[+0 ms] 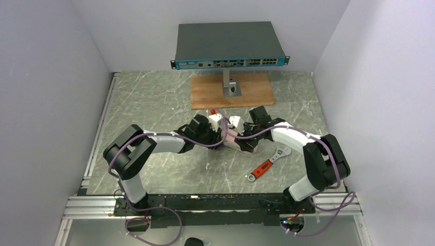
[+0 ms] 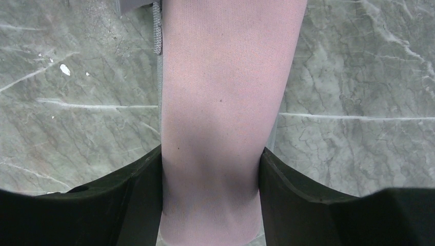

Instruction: Open the umbrella

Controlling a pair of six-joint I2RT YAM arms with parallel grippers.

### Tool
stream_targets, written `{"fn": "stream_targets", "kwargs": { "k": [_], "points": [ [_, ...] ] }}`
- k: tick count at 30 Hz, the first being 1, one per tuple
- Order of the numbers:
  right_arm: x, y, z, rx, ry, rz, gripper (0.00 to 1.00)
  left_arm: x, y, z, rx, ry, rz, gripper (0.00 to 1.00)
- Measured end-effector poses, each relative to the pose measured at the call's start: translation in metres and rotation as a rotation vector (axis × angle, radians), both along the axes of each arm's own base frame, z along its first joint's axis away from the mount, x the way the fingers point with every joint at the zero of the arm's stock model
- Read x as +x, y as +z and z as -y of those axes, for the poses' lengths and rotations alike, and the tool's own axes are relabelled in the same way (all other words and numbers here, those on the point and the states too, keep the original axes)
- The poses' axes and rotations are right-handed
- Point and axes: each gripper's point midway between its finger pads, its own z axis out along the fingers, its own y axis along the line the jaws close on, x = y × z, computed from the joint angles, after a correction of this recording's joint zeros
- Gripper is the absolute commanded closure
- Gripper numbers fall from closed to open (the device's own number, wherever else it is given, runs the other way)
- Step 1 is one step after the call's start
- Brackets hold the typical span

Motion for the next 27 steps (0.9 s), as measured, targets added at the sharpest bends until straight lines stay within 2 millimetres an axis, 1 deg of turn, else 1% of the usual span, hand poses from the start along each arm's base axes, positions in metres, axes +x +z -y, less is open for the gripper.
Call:
{"fn": "stream_targets", "kwargs": {
  "k": [2, 3, 7, 9, 10, 12, 13, 16, 19, 20, 21, 22, 24, 25, 27],
  "points": [
    [0.0, 0.0, 0.001, -0.001, -0.002, -0.002, 1.0, 0.001, -0.002, 0.0, 0.002, -0.012, 0.001, 0.76],
    [0.0, 0.0, 0.001, 0.0, -0.002, -0.003, 1.0, 0.001, -0.003, 0.0, 0.002, -0.018, 0.001, 0.81],
    [0.001, 0.0, 0.003, 0.009, 0.005, -0.019, 1.0, 0.0, -0.005, 0.0, 0.0, -0.028, -0.003, 0.92],
    [0.002, 0.0, 0.004, 0.013, 0.014, -0.025, 1.0, 0.0, -0.005, 0.0, 0.0, -0.03, -0.001, 1.0],
    [0.002, 0.0, 0.004, 0.014, 0.021, -0.027, 1.0, 0.001, -0.007, -0.001, 0.007, -0.029, 0.006, 1.0],
    [0.002, 0.0, 0.006, 0.015, 0.04, -0.027, 1.0, 0.005, -0.008, -0.004, 0.015, -0.028, 0.019, 1.0],
    [0.001, 0.0, 0.006, 0.013, 0.061, -0.027, 1.0, 0.009, -0.008, -0.007, 0.026, -0.02, 0.037, 1.0],
    [0.001, 0.0, 0.008, 0.012, 0.099, -0.028, 1.0, 0.03, -0.003, -0.019, 0.031, 0.027, 0.079, 1.0],
    [0.001, -0.001, 0.01, 0.018, 0.128, -0.035, 1.0, 0.057, 0.005, -0.035, 0.024, 0.088, 0.11, 1.0],
    [0.001, -0.001, 0.011, 0.02, 0.132, -0.038, 1.0, 0.063, 0.007, -0.04, 0.02, 0.101, 0.118, 0.98],
    [0.001, -0.001, 0.011, 0.021, 0.136, -0.044, 1.0, 0.069, 0.009, -0.045, 0.014, 0.112, 0.123, 0.9],
    [0.001, 0.0, 0.011, 0.023, 0.137, -0.05, 1.0, 0.072, 0.011, -0.048, 0.008, 0.116, 0.128, 0.85],
    [0.001, 0.0, 0.01, 0.032, 0.135, -0.066, 1.0, 0.072, 0.012, -0.048, 0.001, 0.106, 0.134, 0.78],
    [0.001, 0.0, 0.009, 0.037, 0.13, -0.074, 1.0, 0.068, 0.013, -0.045, -0.006, 0.091, 0.13, 0.76],
    [0.001, 0.001, 0.009, 0.043, 0.116, -0.088, 1.0, 0.054, 0.013, -0.037, -0.019, 0.057, 0.115, 0.75]
  ]
}}
